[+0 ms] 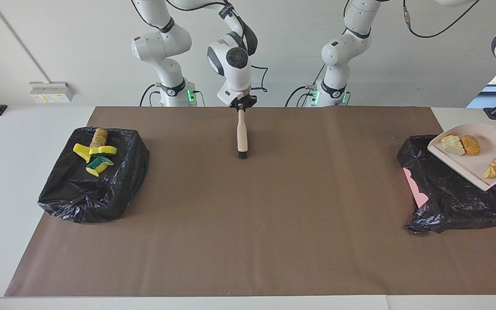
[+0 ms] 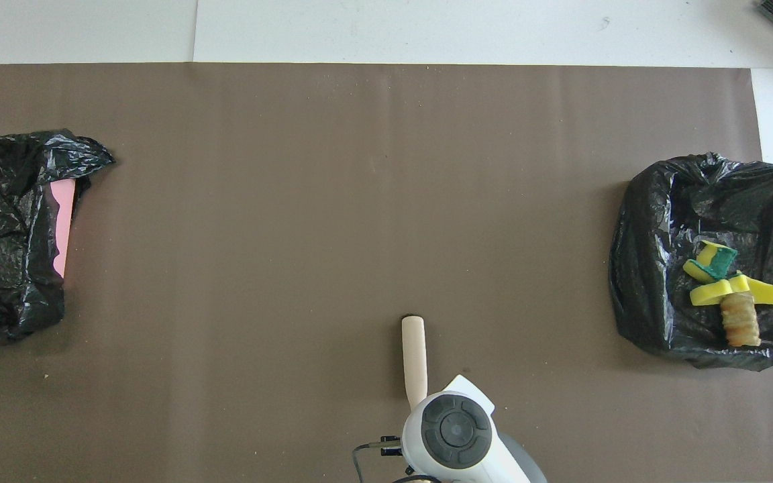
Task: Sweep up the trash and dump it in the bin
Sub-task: 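Tip the dustpan into the bin with the left gripper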
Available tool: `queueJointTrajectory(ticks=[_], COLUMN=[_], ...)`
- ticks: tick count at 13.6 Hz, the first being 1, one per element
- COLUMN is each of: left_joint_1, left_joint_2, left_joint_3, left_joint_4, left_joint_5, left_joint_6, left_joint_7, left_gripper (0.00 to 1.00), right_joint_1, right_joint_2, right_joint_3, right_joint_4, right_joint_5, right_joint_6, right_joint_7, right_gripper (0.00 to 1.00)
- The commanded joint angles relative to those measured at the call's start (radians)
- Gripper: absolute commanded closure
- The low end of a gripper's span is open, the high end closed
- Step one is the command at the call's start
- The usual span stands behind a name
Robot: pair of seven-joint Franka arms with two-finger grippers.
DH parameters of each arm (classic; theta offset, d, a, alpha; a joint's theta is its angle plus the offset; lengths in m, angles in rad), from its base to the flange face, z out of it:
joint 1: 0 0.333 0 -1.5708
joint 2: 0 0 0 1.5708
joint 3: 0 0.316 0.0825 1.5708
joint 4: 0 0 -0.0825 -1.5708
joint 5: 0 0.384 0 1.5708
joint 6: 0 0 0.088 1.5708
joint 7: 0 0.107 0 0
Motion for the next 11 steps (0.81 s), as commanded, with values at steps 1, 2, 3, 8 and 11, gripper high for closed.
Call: queueJointTrajectory(ticks=[1, 2, 3, 8, 11], left_joint_1=[-0.008, -0.007, -0.009, -0.012, -0.013], left_joint_2=[0.024, 0.024, 0.024, 0.006, -0.008], left_joint_3=[-0.001, 0.000, 0.000, 0.000, -0.001], left_joint_4=[0.038, 0.037, 0.037, 0.059, 0.093], left_joint_5=[0.110, 0.118, 0.129, 0.221, 0.243], left_joint_6=[0.009, -0.006, -0.013, -0.068, -0.118], left_joint_7=[0.009, 0.009, 0.009, 0.006, 0.006], left_gripper=[1.00, 1.00, 1.00, 1.00, 1.00], right_joint_1=[0.002, 0.000, -0.009, -0.079, -0.136], right_joint_2=[0.013, 0.016, 0.016, 0.002, -0.001], right_joint_3=[-0.005, -0.005, -0.007, -0.014, -0.016], right_joint_4=[0.004, 0.011, 0.027, 0.122, 0.212], right_joint_5=[0.020, 0.012, 0.011, -0.041, -0.078], right_joint_6=[0.008, 0.008, 0.003, -0.078, -0.163], right_joint_7=[-0.046, -0.052, -0.057, -0.063, -0.065], right_gripper=[0.09, 0.00, 0.00, 0.00, 0.00])
